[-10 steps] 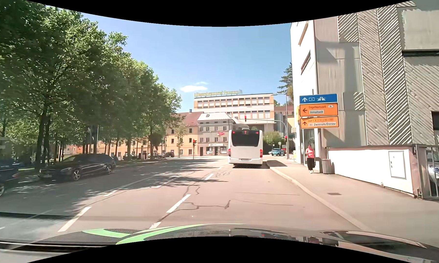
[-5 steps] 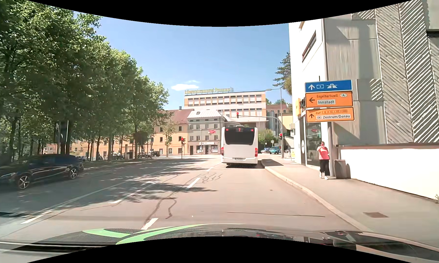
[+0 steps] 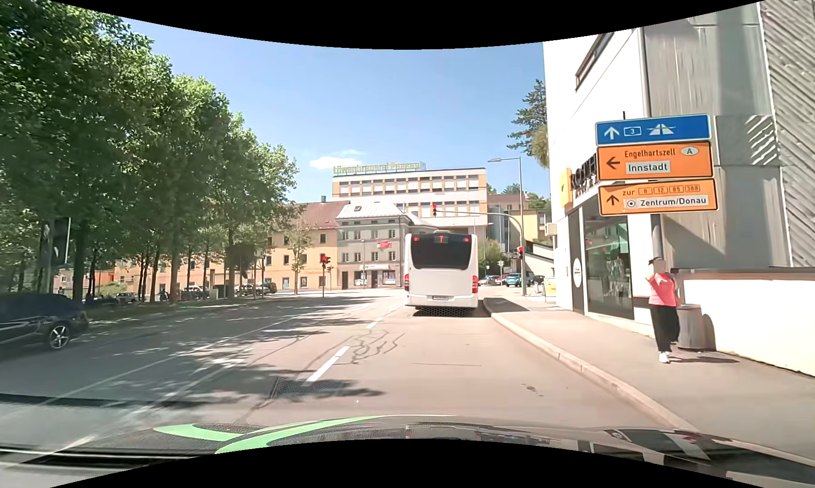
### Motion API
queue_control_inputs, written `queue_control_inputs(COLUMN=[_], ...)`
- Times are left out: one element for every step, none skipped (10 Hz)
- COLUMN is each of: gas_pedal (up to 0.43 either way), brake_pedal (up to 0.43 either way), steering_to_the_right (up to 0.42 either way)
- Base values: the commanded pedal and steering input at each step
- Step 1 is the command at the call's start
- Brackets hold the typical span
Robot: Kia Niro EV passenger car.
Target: Follow the waypoints while adhering to traffic rules and regulations
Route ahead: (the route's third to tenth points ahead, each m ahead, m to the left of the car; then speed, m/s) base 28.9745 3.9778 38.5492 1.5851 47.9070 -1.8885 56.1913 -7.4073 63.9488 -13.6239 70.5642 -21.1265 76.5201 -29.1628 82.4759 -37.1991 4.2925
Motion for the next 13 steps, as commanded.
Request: queue_control_inputs(gas_pedal=[0.000, 0.000, 0.000, 0.000, 0.000, 0.000, 0.000, 0.000, 0.000, 0.000, 0.000, 0.000, 0.000], brake_pedal=[0.110, 0.116, 0.122, 0.134, 0.140, 0.152, 0.159, 0.165, 0.177, 0.171, 0.171, 0.171, 0.171], steering_to_the_right=[0.029, 0.027, 0.025, 0.024, 0.023, 0.023, 0.025, 0.031, 0.030, 0.024, 0.018, 0.010, 0.006])
